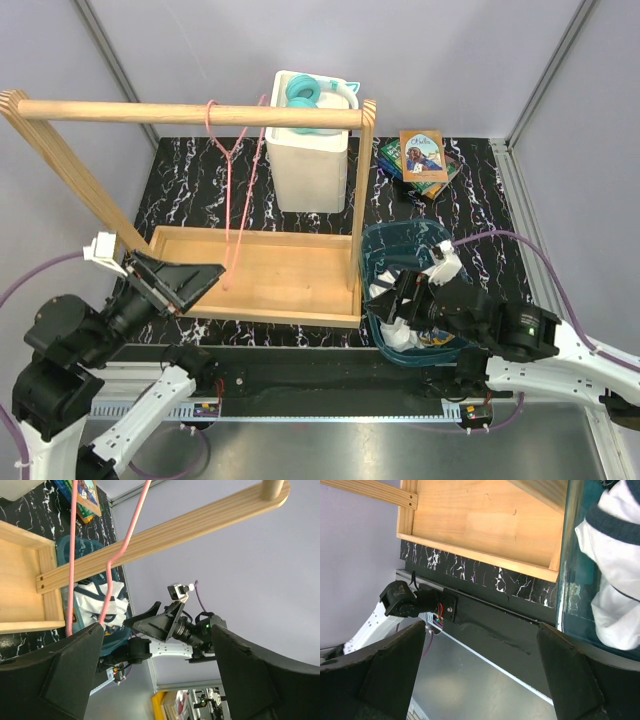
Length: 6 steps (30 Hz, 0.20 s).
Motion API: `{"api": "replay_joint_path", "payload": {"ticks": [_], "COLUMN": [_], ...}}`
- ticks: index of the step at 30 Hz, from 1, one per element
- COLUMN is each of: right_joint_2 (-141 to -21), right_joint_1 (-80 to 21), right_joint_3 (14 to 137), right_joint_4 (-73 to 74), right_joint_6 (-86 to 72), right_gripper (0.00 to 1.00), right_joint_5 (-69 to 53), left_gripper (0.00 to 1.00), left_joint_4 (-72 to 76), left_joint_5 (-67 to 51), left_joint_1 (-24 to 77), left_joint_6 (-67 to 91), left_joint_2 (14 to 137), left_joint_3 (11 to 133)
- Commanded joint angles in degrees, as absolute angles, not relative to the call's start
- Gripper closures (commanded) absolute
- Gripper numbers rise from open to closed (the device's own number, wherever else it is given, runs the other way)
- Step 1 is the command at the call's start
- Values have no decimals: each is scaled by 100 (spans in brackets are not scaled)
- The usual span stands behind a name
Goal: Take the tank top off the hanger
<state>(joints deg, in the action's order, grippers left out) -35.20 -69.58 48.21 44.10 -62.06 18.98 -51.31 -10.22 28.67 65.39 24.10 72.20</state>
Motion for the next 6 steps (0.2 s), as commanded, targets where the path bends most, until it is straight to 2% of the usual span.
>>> {"api": "replay_joint_path", "payload": {"ticks": [1,6], "right_joint_2": [-3367,-3015], "right_joint_1": [-6935,-6935], "right_joint_3": [4265,3640], "right_joint_4": [3385,2331], "right_joint_6": [-6548,-6487], "right_gripper": [0,0], "right_joint_5": [1706,1188], "left_gripper": [6,1], "left_joint_4": [-5151,-4633], "left_joint_5": [-1019,-1528], "left_joint_1": [2848,2848], "left_joint_6": [6398,6688], "left_joint_2": [1557,242], "left_joint_3": [6409,4944]}}
